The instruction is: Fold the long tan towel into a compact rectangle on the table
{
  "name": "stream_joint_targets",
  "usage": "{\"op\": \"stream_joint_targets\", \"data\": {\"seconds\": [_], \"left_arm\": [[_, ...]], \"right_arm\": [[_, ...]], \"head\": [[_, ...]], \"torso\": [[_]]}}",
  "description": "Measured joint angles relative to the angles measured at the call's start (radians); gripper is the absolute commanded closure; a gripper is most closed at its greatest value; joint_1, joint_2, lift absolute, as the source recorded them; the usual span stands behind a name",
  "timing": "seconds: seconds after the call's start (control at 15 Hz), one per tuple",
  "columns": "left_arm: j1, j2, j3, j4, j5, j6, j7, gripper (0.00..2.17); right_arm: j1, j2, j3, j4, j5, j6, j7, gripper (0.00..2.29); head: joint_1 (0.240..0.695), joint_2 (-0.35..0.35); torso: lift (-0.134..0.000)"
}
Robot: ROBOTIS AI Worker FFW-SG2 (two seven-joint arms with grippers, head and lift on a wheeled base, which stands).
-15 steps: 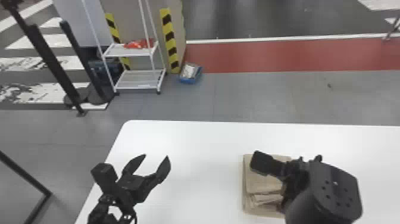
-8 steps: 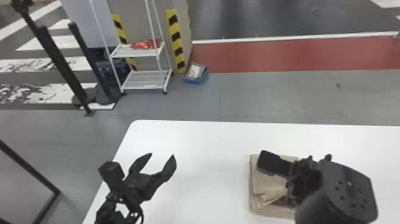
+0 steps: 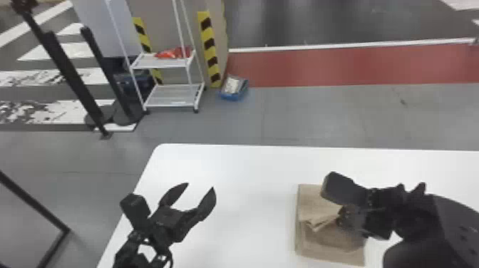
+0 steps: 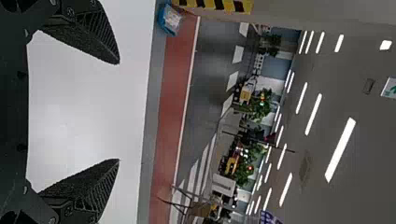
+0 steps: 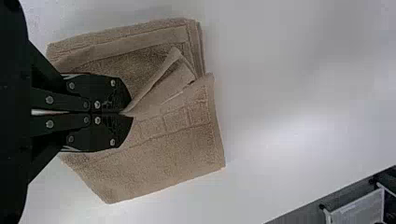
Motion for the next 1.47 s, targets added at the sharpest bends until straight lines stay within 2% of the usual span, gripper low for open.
{"op": "stream_joint_targets", "data": {"seconds": [0.27, 0.67, 0.8, 0.93, 1.0, 1.2, 1.47], "left_arm": [[0.000, 0.000, -0.011, 0.011, -0.023, 0.005, -0.053, 0.15], [0.015, 0.000, -0.013, 0.000, -0.024, 0.008, -0.044, 0.15], [0.017, 0.000, -0.014, -0.003, -0.024, 0.011, -0.040, 0.15], [0.017, 0.000, -0.012, -0.007, -0.024, 0.016, -0.039, 0.15], [0.018, 0.000, -0.011, -0.007, -0.024, 0.017, -0.038, 0.15], [0.018, 0.000, -0.010, -0.008, -0.025, 0.018, -0.032, 0.15], [0.012, 0.000, -0.015, -0.003, -0.026, 0.018, -0.024, 0.15]], "right_arm": [[0.026, 0.000, -0.034, -0.047, -0.016, -0.014, 0.026, 2.26], [0.068, 0.001, 0.041, -0.020, 0.044, -0.018, 0.052, 2.23], [0.069, 0.006, 0.062, -0.003, 0.054, -0.008, 0.051, 1.74], [0.068, 0.012, 0.075, 0.004, 0.044, 0.010, 0.054, 1.06], [0.066, 0.013, 0.078, 0.005, 0.039, 0.023, 0.063, 0.81], [0.060, 0.015, 0.094, 0.002, 0.023, 0.077, 0.111, 0.80], [0.055, 0.014, 0.118, -0.003, 0.022, 0.133, 0.131, 0.80]], "head": [[0.695, 0.113], [0.695, 0.146], [0.695, 0.154], [0.695, 0.164], [0.695, 0.168], [0.695, 0.183], [0.695, 0.188]], "torso": [[0.000], [0.000], [0.000], [0.000], [0.000], [0.000], [0.000]]}}
